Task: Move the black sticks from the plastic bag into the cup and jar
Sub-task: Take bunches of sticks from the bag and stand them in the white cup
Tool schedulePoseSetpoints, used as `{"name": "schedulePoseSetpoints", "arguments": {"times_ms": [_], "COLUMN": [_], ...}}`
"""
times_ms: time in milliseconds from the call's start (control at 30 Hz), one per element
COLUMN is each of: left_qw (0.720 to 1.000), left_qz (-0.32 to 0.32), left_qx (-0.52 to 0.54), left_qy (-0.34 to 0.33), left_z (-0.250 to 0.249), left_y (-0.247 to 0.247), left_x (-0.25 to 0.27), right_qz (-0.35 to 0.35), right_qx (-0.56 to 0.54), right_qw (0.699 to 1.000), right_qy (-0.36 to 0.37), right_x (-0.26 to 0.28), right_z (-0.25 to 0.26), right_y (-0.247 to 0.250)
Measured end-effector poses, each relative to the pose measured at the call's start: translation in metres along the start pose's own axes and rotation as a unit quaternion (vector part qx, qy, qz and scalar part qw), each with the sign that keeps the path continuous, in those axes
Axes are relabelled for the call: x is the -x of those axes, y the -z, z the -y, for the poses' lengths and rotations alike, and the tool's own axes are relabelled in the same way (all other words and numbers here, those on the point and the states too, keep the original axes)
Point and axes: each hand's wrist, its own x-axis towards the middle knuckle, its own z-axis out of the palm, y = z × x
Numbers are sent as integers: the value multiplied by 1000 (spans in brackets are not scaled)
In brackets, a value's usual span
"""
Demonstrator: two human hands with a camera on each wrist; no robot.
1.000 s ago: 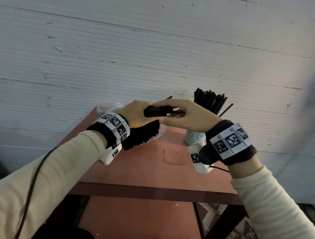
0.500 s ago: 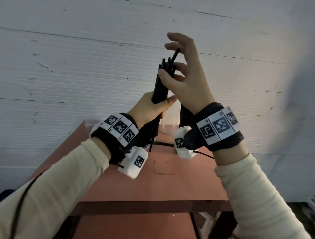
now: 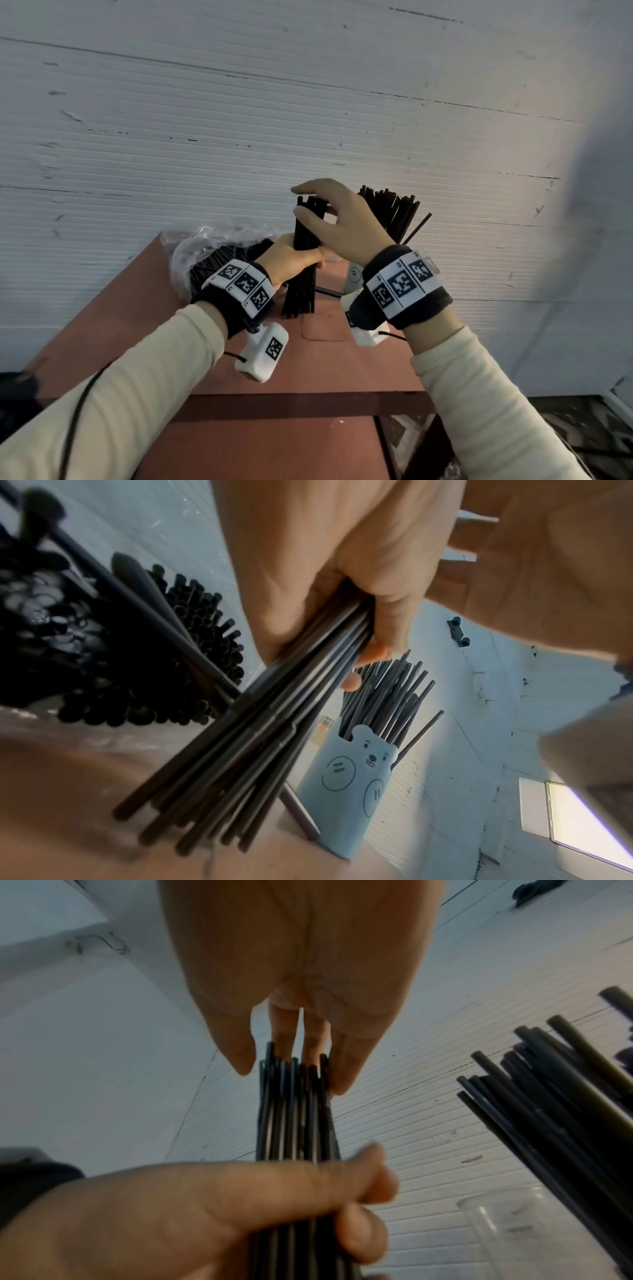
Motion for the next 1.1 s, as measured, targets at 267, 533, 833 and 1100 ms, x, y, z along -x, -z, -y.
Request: {"name": "schedulePoseSetpoints", "arguments": {"times_ms": [267, 533, 833, 1100], "left_qw": [996, 999, 998, 999], "left_qz": [53, -33, -59, -51], "left_qx": [-65, 9, 21, -13], "left_qy": [-11, -21, -22, -10], "left_z": [5, 1, -6, -1], "left_y": [8, 17, 41, 53], "left_x": [1, -2, 4, 8], "right_qz": [48, -118, 310, 377], "right_qx": [-8, -102, 247, 280], "right_qw": [999, 984, 877, 847], "right_qy": [14, -84, -272, -248], "right_x": [7, 11, 31, 26], "right_z": [-9, -17, -47, -45], "right_y": [-1, -4, -31, -49]}}
